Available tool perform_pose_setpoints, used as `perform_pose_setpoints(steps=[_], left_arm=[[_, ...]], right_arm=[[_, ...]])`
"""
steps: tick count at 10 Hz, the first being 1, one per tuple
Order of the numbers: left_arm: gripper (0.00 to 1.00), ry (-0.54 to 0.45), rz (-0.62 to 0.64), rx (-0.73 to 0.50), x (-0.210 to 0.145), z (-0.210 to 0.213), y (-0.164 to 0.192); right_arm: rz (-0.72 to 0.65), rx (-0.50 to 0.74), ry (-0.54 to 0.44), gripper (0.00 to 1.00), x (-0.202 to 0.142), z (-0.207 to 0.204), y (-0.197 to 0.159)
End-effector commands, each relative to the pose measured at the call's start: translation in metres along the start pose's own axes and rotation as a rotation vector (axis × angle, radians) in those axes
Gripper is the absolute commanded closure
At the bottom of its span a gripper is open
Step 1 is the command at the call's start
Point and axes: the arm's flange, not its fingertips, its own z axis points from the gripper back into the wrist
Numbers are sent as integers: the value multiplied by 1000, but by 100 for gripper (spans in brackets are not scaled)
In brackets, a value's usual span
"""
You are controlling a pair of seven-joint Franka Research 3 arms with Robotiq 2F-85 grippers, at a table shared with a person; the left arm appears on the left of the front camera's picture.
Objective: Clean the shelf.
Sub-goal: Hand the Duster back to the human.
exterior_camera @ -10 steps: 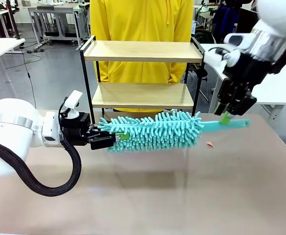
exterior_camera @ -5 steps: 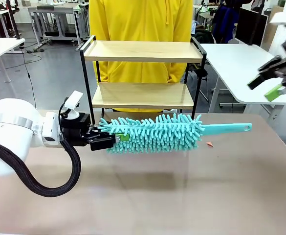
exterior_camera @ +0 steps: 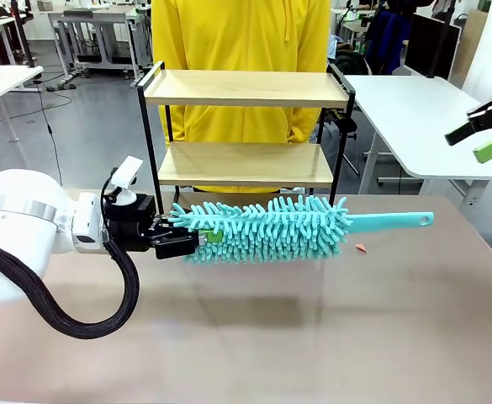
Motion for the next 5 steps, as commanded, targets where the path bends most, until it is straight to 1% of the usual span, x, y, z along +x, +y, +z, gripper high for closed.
perform_pose_setpoints(steps=[1, 3, 5], left_arm=[[82, -34, 13, 48, 20, 10, 1], [82, -64, -45, 123, 75, 35, -2], [82, -95, -79, 250, 125, 70, 1]], right_arm=[[3, -3, 14, 0, 2, 1, 3], [3, -3, 14, 0, 2, 1, 3], [3, -3, 14, 0, 2, 1, 3]])
